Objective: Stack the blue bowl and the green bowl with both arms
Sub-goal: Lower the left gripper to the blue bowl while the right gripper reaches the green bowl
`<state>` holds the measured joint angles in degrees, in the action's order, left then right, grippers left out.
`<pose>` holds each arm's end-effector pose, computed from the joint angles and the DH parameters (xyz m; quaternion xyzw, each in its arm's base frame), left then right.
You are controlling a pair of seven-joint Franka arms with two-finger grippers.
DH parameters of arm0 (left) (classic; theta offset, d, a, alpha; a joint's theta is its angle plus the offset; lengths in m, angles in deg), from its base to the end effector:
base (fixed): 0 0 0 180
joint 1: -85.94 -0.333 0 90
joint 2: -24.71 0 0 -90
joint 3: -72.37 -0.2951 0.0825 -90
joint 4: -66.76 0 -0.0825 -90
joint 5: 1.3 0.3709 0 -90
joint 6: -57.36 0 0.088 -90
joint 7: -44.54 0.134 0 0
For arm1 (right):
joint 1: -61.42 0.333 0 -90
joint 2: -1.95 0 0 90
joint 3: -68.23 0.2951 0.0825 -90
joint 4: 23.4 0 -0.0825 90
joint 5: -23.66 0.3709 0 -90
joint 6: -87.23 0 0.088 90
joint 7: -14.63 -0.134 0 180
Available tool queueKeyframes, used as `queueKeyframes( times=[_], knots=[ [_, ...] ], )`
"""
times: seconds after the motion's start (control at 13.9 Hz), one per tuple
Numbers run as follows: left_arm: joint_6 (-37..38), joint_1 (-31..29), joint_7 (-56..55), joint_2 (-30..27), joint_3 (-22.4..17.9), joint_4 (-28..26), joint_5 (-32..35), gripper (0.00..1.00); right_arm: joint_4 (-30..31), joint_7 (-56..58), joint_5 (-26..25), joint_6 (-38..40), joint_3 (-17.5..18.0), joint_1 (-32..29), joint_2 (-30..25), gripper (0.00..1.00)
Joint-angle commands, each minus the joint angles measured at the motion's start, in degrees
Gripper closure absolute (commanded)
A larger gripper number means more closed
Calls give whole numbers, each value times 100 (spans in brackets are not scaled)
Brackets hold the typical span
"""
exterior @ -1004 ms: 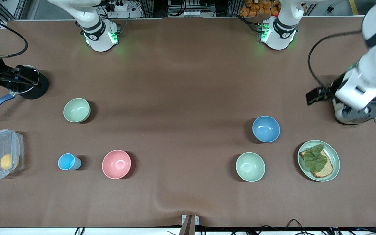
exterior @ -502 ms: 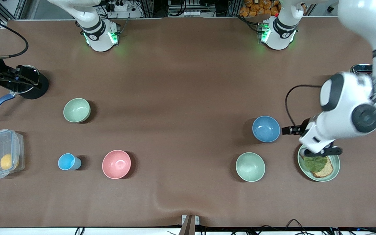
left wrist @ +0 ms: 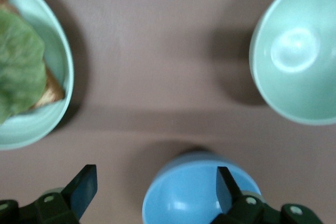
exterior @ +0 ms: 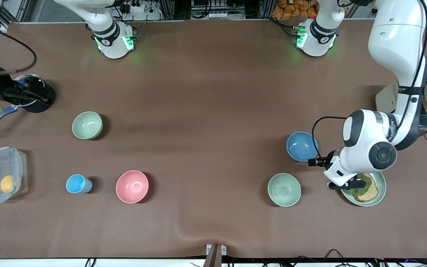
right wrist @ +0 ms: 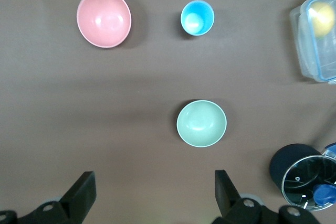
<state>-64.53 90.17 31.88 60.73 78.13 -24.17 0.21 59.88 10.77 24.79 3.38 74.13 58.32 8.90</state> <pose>0.6537 -0.1069 0.2266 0.9986 0.0241 -0.0454 0.0103 0.5606 0.0271 0.5544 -0.9983 0.0088 0.0562 0.0128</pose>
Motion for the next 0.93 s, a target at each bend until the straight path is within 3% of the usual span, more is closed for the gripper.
queueKeyframes(
  times=[0.0, 0.22, 0.43, 0.86],
  knots=[
    [-626, -45, 1, -411, 31, -794, 139, 0, -74, 78, -25, -53, 8, 12, 392, 0],
    [-556, -45, 115, -585, 22, -969, 148, 0, 240, -28, 18, -96, -18, -101, 420, 0],
    [-616, -71, 282, -1061, 22, -1645, 156, 0, 908, 322, 475, -956, -19, -463, 420, 0],
    [-863, -53, 361, -597, 48, -1673, 357, 0, 2473, 1623, 493, -2135, -28, -849, 113, 0]
  ],
)
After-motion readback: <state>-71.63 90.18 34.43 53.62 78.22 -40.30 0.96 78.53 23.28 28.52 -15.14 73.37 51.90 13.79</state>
